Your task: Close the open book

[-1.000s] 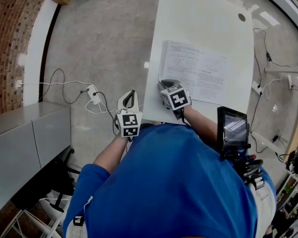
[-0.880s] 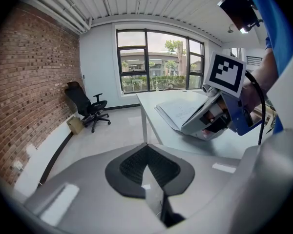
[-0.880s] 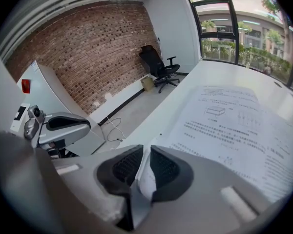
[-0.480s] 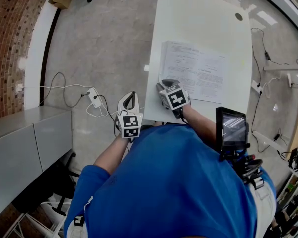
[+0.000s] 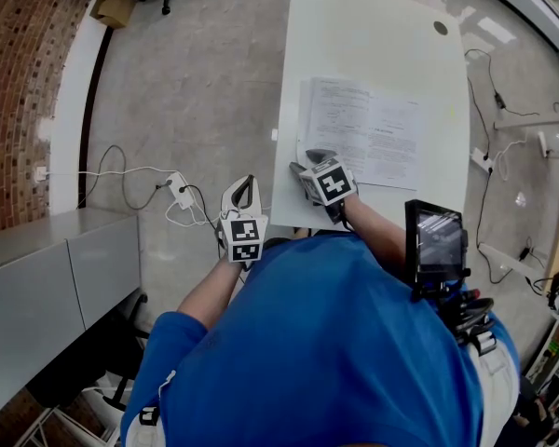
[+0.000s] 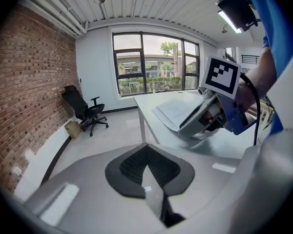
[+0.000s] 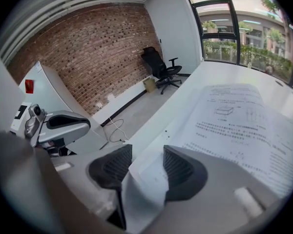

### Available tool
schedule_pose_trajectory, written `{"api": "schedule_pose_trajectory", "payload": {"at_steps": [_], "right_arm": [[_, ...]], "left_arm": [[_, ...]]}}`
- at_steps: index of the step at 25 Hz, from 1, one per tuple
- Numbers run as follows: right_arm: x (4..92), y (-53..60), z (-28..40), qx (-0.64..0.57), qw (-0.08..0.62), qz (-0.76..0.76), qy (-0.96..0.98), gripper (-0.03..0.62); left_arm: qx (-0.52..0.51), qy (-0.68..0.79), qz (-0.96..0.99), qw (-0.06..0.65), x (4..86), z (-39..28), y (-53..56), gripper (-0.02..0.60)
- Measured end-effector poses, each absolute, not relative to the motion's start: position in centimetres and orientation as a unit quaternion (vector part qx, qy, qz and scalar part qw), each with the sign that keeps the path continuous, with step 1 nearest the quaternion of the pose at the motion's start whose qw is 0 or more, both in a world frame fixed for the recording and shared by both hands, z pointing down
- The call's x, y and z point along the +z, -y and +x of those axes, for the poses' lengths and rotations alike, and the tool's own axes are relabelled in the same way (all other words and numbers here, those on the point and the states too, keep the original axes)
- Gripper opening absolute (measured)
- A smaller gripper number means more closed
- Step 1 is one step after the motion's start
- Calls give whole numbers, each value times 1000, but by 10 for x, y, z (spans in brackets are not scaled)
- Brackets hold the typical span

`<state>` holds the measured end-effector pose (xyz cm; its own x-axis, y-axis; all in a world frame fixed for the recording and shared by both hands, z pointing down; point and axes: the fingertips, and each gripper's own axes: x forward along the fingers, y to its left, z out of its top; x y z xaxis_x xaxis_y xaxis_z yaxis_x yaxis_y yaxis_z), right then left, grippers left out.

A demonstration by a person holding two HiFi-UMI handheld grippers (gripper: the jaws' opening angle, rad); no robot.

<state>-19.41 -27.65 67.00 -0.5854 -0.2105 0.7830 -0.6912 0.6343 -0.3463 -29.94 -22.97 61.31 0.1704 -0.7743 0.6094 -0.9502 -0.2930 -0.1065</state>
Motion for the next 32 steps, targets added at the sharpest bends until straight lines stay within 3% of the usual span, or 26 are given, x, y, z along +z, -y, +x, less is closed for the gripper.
{"api": "schedule_pose_trajectory", "payload": {"at_steps": [18, 32], "right_arm": [[646, 291, -197, 301, 325, 281, 851, 201], [549, 263, -117, 69, 305, 412, 856, 195]], "left_arm": [[284, 574, 754, 144, 617, -297, 244, 5], [234, 513, 823, 67, 567, -215, 236, 5]]}}
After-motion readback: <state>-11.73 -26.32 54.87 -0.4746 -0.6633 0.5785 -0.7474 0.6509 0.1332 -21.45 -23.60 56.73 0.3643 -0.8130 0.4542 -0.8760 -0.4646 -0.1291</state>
